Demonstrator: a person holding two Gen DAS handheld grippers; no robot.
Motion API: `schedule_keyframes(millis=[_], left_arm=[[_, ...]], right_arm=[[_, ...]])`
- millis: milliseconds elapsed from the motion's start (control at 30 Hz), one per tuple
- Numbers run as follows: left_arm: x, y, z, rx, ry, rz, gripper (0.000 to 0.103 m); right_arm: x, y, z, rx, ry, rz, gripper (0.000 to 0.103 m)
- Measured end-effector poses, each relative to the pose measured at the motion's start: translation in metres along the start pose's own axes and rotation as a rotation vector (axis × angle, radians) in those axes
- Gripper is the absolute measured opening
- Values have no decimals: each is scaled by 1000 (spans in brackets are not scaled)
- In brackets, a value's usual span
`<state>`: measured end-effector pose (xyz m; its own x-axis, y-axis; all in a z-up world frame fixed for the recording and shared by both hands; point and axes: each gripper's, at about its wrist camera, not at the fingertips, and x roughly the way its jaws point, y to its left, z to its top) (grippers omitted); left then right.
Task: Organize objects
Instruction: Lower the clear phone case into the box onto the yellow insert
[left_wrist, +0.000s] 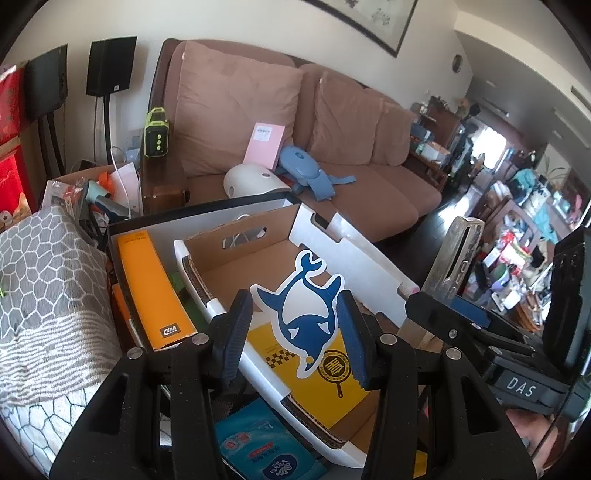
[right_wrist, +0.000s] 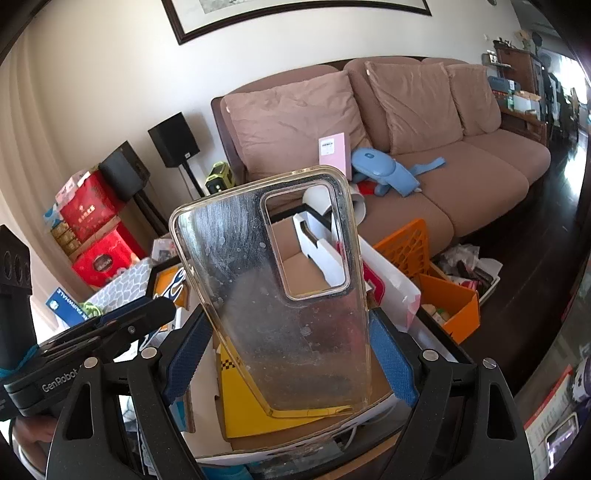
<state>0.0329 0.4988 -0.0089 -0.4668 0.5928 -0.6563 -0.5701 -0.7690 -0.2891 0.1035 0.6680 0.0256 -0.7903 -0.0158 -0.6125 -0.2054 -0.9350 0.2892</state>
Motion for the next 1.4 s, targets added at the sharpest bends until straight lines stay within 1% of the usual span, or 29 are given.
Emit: schedule_keyframes(millis=[267,533,1100,1400], left_arm=[[0,4,-4,8,5,22,44],[1,9,-6,-6,13,26,44],[-1,10,-5,-9,11,27,44],[4,4,-7,-2,30,25,44]], right_arm=[[5,8,-3,-24,29,6,86],[14,13,-8,-46,66,-5,86],[16,15,-11,-47,84,-12,86],[20,15,-13,-45,96,-19,86]])
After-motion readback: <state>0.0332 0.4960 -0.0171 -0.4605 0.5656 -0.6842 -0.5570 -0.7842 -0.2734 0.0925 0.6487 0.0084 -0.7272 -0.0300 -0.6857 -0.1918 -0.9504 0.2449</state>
